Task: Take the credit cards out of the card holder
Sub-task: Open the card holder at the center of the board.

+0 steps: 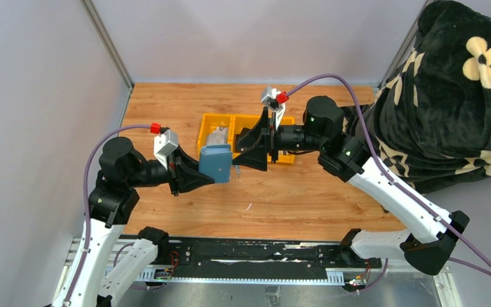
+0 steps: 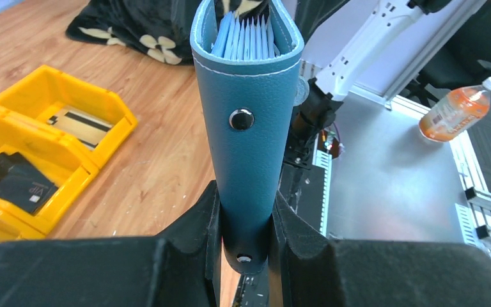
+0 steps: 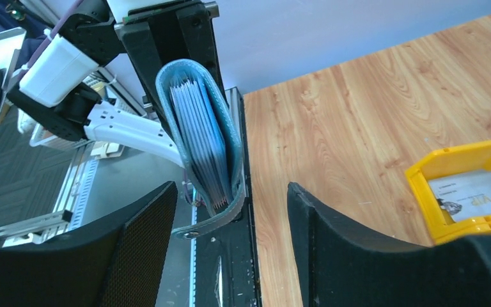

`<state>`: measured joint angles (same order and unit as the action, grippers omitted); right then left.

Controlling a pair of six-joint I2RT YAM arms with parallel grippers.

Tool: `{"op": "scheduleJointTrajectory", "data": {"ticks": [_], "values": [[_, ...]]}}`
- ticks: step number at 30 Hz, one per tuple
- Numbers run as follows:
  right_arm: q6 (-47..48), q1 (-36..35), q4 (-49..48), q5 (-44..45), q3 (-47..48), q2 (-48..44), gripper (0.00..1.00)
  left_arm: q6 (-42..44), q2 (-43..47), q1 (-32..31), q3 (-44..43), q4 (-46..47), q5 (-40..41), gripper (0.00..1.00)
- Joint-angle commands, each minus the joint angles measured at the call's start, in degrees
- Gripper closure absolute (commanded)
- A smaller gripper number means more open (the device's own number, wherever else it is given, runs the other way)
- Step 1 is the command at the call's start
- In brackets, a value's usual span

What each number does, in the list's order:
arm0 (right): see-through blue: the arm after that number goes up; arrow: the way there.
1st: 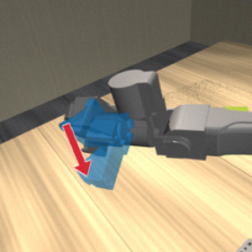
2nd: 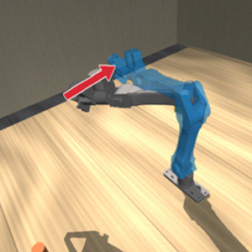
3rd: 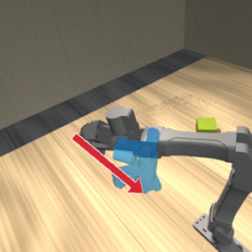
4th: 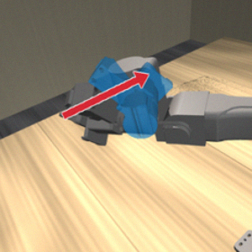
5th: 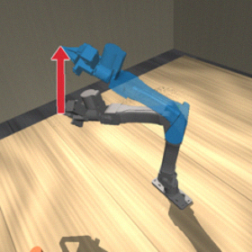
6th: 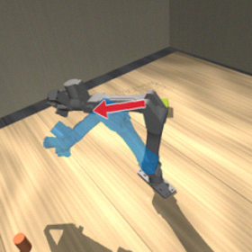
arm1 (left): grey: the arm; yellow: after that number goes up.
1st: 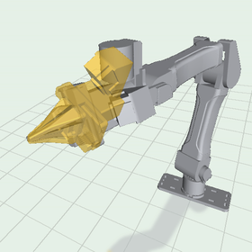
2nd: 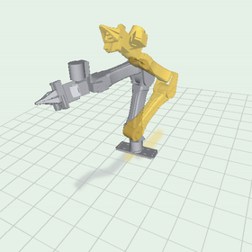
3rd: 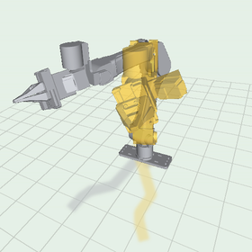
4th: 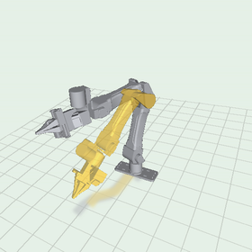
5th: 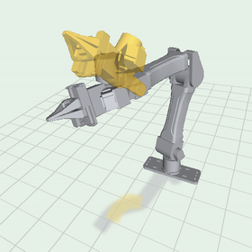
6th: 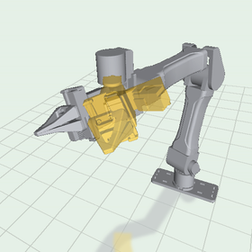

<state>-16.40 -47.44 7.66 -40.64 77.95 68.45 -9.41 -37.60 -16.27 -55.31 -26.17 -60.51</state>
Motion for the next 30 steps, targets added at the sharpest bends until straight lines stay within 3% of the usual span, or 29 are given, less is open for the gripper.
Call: {"op": "scheduleJointTrajectory", "data": {"ticks": [1,10,14,19,24,30], "values": [[0.3,0.8,-1.0,-5.1,0.2,0.6,0.36,0.1,-0.1,-0.2,-2.8,0.5,-5.1,1.0],[-0.5,0.7,-2.4,-7.3,-1.1,0.3,0.53,-1.7,-0.3,-0.2,-3.1,1.3,-8.1,1.0],[-0.2,0.3,-1.4,-9.0,-0.7,0.9,0.52,-0.9,-0.4,-0.2,-3.5,0.4,-7.8,1.0],[-1.1,-0.3,1.0,-9.4,1.3,2.5,0.4,3.6,-0.5,-0.2,-3.9,-2.6,-6.1,1.0],[0.8,-3.1,4.2,-7.4,1.9,3.6,0.39,6.1,-0.5,-0.2,-4.1,-3.8,-3.8,1.0],[4.9,-3.5,9.7,-6.1,2.4,4.1,0.68,5.7,-1.0,-0.2,-5.3,-3.9,-5.2,1.0]]}}
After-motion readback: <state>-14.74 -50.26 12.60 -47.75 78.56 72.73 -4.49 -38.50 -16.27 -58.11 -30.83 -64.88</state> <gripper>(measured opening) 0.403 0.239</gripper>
